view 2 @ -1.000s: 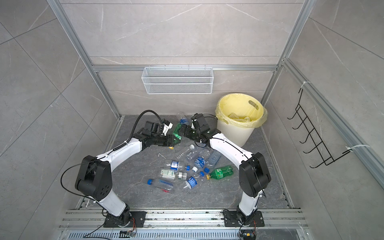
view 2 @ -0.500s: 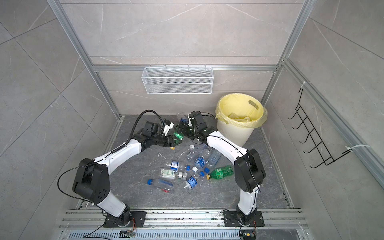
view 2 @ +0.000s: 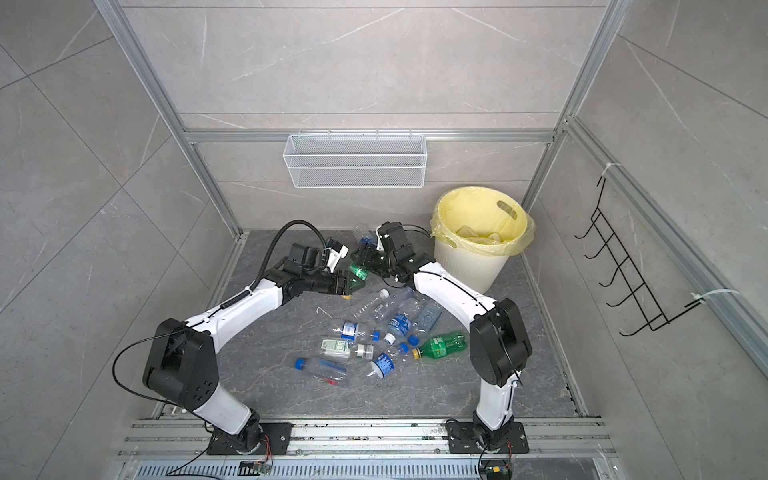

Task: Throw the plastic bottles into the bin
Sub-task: 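Grasp the green bottle's top with the right gripper while the left gripper holds it, then carry the green bottle over the bin with the right gripper and release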

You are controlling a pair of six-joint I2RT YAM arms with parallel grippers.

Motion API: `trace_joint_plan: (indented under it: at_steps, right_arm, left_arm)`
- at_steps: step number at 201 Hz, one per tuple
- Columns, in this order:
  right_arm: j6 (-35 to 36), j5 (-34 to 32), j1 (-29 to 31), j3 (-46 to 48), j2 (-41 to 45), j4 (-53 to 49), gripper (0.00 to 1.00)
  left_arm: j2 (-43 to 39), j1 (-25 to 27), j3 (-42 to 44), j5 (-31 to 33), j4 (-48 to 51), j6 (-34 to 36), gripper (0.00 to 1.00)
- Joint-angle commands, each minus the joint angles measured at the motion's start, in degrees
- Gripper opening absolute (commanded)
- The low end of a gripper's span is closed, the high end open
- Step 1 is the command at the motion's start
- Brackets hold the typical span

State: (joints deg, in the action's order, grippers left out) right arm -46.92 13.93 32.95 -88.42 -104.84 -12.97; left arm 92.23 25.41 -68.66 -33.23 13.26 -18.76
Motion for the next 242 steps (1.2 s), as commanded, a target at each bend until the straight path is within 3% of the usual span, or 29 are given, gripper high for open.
trace_joint_plan:
  at_steps: [1,50,114,174,242]
  right_arm:
    - [4.1,-5.5,-0.3,-1.4,3.8,-4.2,0.41]
    - [9.3,-10.6,-2.2,-4.8,7.2,-9.4,0.4]
    - [15.6,-13.5,-9.3,-9.0,13.5,-14.1,0.39]
    - [23.4,-20.0,-14.9,-14.9,18.8,-17.8,0.39]
    - [31.8,-31.2,-16.1,-20.9,25.1,-17.6,0.39]
  left_arm:
    - [-3.7,0.0,-0.5,-0.4,-1.0,0.0,0.75]
    - [-5.7,1.0,0.2,-0.1,-1.1,1.4,0.89]
    - [-6.4,3.6,-3.1,3.2,0.6,3.4,1.0]
    - [-2.3,10.0,-16.0,10.5,5.8,8.6,1.0]
    - [4.8,17.5,-33.1,16.1,12.4,16.7,1.0]
